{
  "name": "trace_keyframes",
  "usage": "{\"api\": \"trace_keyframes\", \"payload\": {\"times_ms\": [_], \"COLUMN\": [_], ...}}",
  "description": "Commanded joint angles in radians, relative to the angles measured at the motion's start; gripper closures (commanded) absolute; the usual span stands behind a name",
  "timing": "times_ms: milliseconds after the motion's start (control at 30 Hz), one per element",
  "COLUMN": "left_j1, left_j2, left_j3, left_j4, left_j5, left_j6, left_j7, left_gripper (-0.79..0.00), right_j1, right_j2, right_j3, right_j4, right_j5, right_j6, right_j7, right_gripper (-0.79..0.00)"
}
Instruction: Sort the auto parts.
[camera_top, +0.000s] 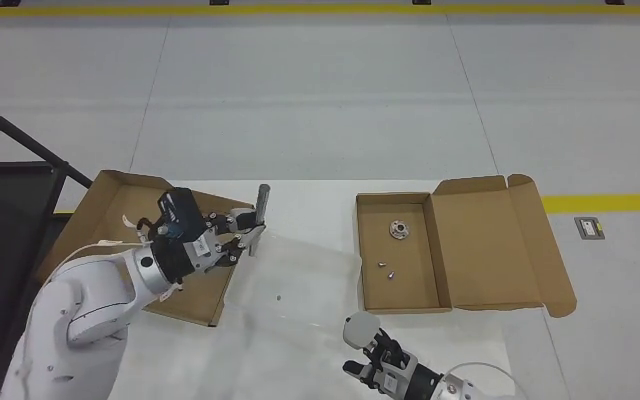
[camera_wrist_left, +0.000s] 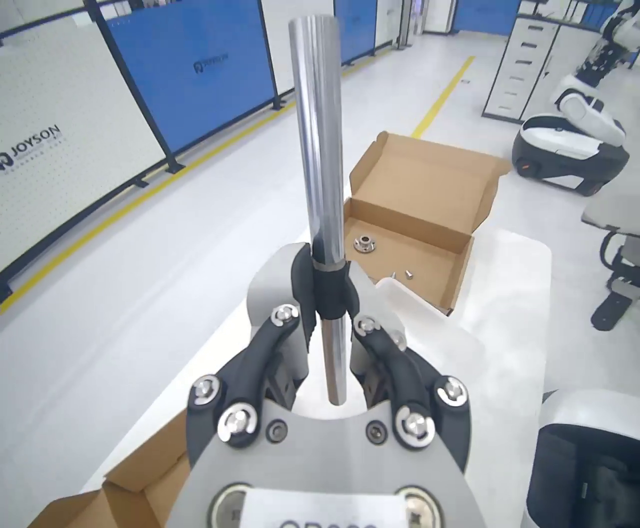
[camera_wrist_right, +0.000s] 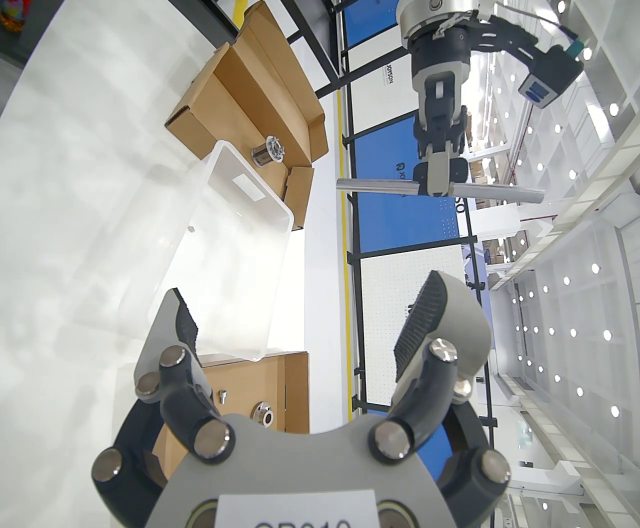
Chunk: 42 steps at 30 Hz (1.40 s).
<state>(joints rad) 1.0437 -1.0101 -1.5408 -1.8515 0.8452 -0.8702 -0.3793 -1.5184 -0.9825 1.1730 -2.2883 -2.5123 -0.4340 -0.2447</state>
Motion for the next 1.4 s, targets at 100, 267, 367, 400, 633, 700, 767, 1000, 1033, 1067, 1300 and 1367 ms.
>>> {"api": "trace_keyframes", "payload": {"times_ms": [100,267,367,400,633,700,767,1000,1033,1067,1300,1367], "left_j1": [0.031,0.111,0.168,0.181,0.183,0.161,0.145,0.151,0.153,0.146,-0.010,-0.057], "left_j2": [0.012,0.030,0.039,0.043,0.053,0.056,0.057,0.056,0.055,0.054,0.043,0.040], "left_j3": [-0.046,-0.149,-0.207,-0.221,-0.207,-0.190,-0.173,-0.170,-0.158,-0.145,-0.005,0.031], "left_j4": [0.003,-0.049,-0.068,-0.072,0.000,0.049,0.075,0.085,0.100,0.121,0.319,0.371], "left_j5": [0.049,0.086,0.070,0.065,0.022,-0.003,-0.012,-0.007,-0.005,-0.011,-0.033,-0.037], "left_j6": [0.007,0.094,0.131,0.135,0.245,0.234,0.216,0.236,0.250,0.269,0.367,0.381], "left_j7": [-0.043,-0.200,-0.297,-0.333,-0.503,-0.509,-0.507,-0.491,-0.479,-0.471,-0.501,-0.530], "left_gripper": [0.000,0.000,0.000,0.000,0.000,0.000,0.000,0.000,0.000,0.000,0.000,0.000], "right_j1": [0.000,0.000,0.000,0.000,0.000,0.000,0.000,0.000,0.000,0.000,0.000,0.000], "right_j2": [0.000,0.000,0.000,0.000,0.000,0.000,0.000,0.000,0.000,0.000,0.000,0.000], "right_j3": [0.000,0.000,0.000,0.000,0.000,0.000,0.000,0.000,0.000,0.000,0.000,0.000], "right_j4": [0.000,0.000,0.000,0.000,0.000,0.000,0.000,0.000,0.000,0.000,0.000,0.000], "right_j5": [0.000,0.000,0.000,0.000,0.000,0.000,0.000,0.000,0.000,0.000,0.000,0.000], "right_j6": [0.000,0.000,0.000,0.000,0.000,0.000,0.000,0.000,0.000,0.000,0.000,0.000], "right_j7": [0.000,0.000,0.000,0.000,0.000,0.000,0.000,0.000,0.000,0.000,0.000,0.000], "right_gripper": [-0.785,-0.785,-0.785,-0.785,-0.785,-0.785,-0.785,-0.785,-0.785,-0.785,-0.785,-0.785]}}
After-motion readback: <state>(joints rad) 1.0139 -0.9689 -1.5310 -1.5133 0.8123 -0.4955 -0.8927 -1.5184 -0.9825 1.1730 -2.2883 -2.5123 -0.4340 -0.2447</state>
